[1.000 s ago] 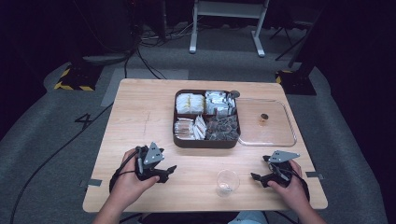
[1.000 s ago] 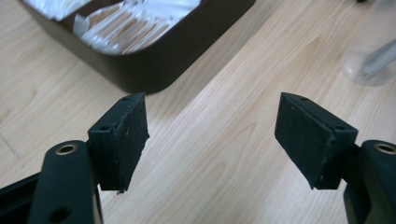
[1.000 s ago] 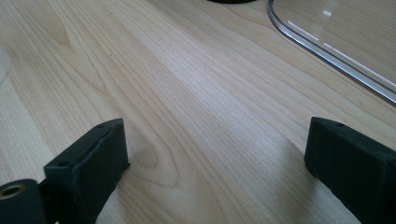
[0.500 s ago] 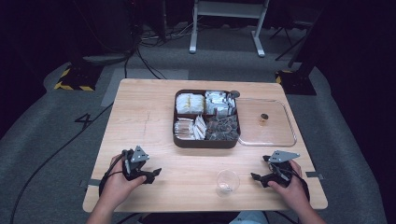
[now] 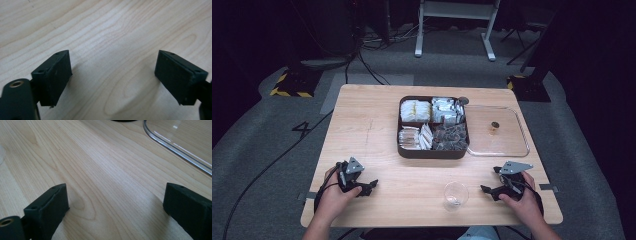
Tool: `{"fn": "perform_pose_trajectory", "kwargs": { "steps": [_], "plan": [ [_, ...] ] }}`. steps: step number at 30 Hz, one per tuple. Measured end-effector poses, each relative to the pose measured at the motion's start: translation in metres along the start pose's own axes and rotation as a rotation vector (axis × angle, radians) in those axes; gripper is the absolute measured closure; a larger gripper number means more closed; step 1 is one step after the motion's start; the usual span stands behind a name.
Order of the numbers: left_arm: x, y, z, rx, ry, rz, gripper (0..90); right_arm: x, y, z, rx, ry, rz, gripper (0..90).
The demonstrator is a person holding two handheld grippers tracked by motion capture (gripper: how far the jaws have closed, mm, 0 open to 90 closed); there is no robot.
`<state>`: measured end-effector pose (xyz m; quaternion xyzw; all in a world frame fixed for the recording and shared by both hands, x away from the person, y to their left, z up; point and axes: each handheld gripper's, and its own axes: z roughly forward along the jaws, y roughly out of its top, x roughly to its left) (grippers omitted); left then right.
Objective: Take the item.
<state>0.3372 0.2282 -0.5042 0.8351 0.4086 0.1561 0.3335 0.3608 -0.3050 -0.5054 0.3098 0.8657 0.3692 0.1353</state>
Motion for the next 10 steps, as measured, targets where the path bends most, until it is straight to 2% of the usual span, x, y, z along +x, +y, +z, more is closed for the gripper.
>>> {"fn": "perform_pose_trajectory", "kwargs": {
  "steps": [10],
  "plan": [
    [-0.0010, 0.0000, 0.0002, 0.001, 0.011, -0.005, 12.1, 0.0005, -0.0001, -0.0001, 0.000, -0.003, 0.002, 6.3]
  ]
}}
